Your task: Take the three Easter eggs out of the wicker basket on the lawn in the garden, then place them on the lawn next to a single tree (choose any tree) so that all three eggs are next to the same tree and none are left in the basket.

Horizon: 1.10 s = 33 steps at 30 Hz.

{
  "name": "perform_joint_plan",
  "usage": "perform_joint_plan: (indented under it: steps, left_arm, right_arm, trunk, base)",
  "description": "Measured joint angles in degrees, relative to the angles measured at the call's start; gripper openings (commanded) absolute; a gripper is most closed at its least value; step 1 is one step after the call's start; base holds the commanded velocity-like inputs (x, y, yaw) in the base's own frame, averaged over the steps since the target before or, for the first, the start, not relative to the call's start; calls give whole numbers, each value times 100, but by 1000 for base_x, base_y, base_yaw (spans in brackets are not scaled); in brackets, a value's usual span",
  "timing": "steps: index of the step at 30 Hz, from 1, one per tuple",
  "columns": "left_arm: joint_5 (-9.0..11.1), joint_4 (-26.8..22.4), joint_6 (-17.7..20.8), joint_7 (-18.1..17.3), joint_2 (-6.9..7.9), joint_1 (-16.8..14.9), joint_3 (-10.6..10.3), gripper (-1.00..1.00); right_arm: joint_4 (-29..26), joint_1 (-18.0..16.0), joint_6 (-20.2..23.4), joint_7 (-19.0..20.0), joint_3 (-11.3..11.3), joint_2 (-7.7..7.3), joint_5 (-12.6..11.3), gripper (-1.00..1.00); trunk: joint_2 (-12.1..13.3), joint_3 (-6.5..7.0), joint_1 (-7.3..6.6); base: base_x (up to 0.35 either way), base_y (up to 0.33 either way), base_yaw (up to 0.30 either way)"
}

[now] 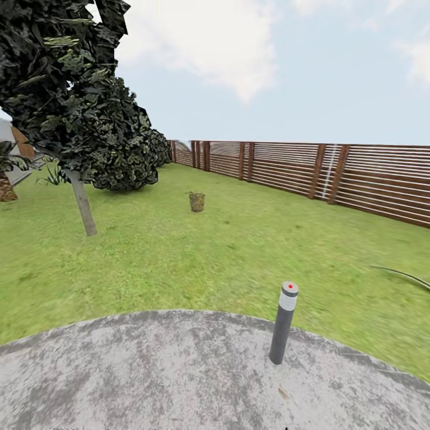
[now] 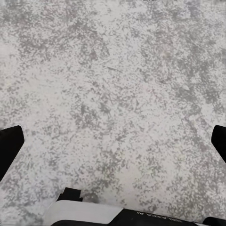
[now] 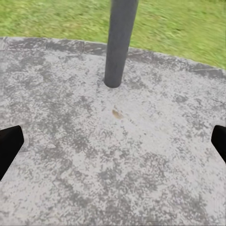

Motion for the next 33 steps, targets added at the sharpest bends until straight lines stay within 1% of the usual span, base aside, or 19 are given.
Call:
perform_joint_plan:
  steps: [8,22,28,33]
  left_arm:
    - [1,-1,2,0,0,0,0,100]
    - [1,-6,-1,0,0,0,0,100]
    - [0,-3,2,0,-1,-1,-2,100]
    - [-5,-2,5,0,-1,-2,-5,100]
  right_arm:
    - [0,0,-2,1,0,0,0,100]
    - [-1,0,-2,1,-5,0,-6,100]
    - [-4,1,-2,0,-9,-1,-7,100]
    - [-10,1,-2,-2,-15,-6,-9,100]
  trunk:
    - [-1,0,-1]
    - [0,0,-3]
    - [-1,16,-3]
    - [0,21,-3]
  base:
    - [43,0,279]
    - [310,0,265]
    - [321,0,136]
    - [321,-43,21]
